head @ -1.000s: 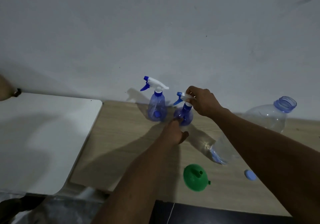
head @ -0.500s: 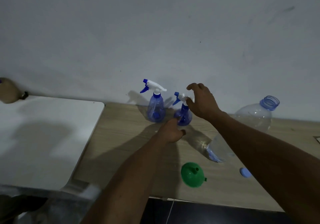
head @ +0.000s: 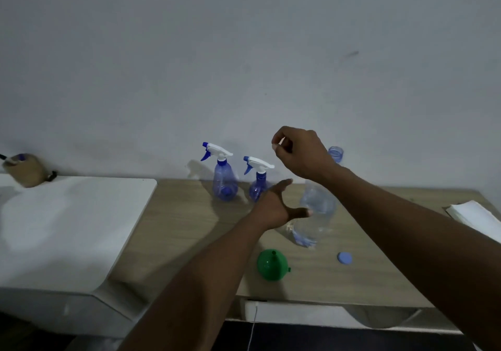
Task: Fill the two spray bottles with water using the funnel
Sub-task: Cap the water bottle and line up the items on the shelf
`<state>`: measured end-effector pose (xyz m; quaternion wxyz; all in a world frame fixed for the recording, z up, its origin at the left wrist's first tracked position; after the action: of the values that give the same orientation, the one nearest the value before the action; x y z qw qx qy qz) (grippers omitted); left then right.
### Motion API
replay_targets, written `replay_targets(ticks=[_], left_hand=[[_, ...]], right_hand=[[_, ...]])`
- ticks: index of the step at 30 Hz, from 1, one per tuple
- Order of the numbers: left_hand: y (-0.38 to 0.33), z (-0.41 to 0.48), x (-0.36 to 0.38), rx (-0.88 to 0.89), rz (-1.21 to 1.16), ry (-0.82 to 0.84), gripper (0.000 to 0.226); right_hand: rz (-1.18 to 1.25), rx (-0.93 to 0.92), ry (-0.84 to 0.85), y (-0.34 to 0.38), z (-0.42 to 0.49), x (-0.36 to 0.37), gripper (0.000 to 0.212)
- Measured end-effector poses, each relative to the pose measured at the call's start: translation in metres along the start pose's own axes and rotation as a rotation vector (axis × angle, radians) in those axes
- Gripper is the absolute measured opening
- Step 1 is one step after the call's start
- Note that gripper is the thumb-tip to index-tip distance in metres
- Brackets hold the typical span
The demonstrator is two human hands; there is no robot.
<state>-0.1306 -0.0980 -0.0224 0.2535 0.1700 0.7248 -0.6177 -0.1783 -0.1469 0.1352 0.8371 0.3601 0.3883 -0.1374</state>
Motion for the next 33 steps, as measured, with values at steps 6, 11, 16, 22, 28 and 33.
replay_targets(ticks=[6,11,16,22,28,33], left_hand=[[-0.053,0.001,0.009,0.02,-0.076,-0.13,0.115],[-0.075,-0.002,0.014,0.102,-0.14,-0.242,0.087],[-0.061,-0.002,0.016,0.103,-0.237,-0.338,0.083],[-0.057,-0.003,0.017,0.144,-0.239,-0.364,0.08],[-0.056,-0.001,0.018,0.136,-0.239,-0.366,0.087],[-0.053,0.001,0.018,0.126,-0.231,-0.362,0.088]], right_hand=[[0.02,-0.024,-0.136,-0.014,-0.016,-0.078,0.008],[0.097,0.078,-0.284,-0.055,-0.031,-0.104,0.008],[0.206,0.387,-0.443,-0.139,-0.078,-0.081,0.016],[0.092,0.592,-0.176,-0.224,-0.156,0.009,0.009],[-0.181,0.467,0.473,-0.255,-0.234,0.098,0.032],[-0.357,0.34,0.528,-0.253,-0.251,0.112,0.025]])
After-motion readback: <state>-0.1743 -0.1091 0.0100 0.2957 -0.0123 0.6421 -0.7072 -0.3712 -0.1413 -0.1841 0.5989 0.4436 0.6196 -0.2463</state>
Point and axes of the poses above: each hand's wrist, its own z-axis towards the middle knuckle, its own x-axis out of the palm, y = z × x, the point moved 9 cm from there along z, towards the middle knuckle, and after that the axes turned 3 degrees about -y, right-handed, at the moved point
